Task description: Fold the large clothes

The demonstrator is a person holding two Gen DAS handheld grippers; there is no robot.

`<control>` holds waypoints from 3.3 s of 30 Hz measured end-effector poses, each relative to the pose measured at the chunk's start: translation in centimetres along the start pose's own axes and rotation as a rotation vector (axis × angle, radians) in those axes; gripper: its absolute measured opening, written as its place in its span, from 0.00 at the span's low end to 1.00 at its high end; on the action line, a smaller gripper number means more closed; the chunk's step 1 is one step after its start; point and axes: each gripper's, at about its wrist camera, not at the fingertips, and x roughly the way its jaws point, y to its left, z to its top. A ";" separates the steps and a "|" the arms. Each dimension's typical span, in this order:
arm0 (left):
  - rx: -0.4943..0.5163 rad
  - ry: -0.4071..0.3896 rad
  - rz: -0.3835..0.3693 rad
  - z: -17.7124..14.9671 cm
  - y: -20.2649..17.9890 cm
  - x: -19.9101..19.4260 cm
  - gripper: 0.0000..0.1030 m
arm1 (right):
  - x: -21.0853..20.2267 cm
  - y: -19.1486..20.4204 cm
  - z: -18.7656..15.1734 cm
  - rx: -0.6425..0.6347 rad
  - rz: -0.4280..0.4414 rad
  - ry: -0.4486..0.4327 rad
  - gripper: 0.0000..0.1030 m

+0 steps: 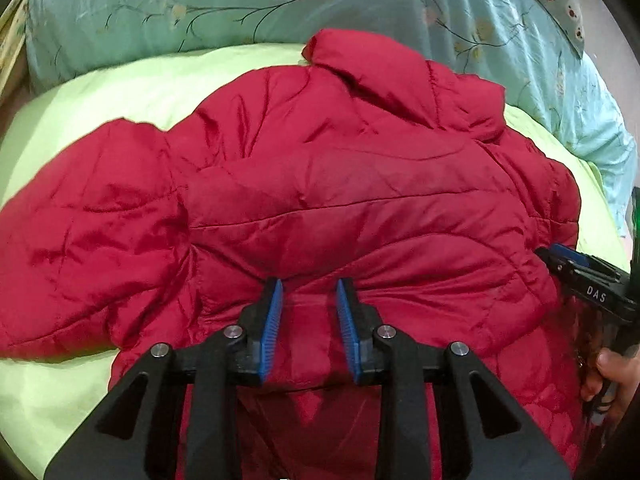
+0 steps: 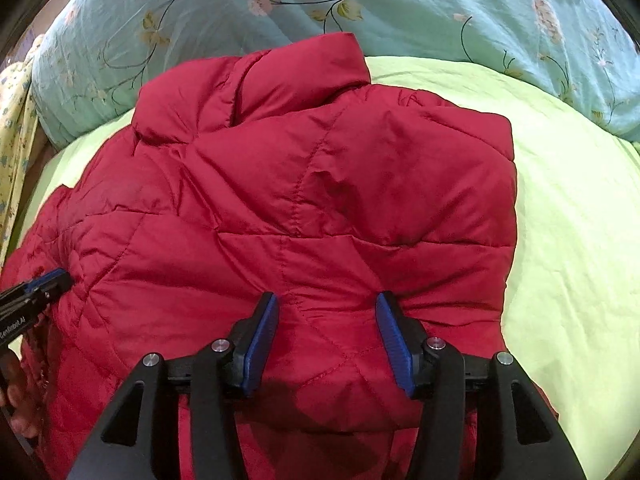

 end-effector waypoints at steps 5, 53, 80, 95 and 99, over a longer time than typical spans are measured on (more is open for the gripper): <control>-0.003 0.002 0.007 -0.1 -0.3 -0.7 0.26 | -1.1 0.1 0.1 0.051 0.042 0.008 0.62; -0.975 -0.274 0.117 -10.8 32.6 -8.7 0.51 | -10.3 1.3 -5.9 0.072 0.287 -0.041 0.89; -0.263 -0.431 -0.150 1.0 7.8 -13.4 0.07 | -10.5 -1.0 -5.3 0.141 0.342 -0.078 0.80; 0.037 -0.267 -0.244 0.3 -6.9 -7.1 0.08 | -10.0 -4.3 -3.3 0.267 0.413 -0.095 0.80; 0.095 -0.220 -0.252 -1.0 -9.9 -5.1 0.07 | -9.8 -5.4 -2.6 0.324 0.477 -0.104 0.80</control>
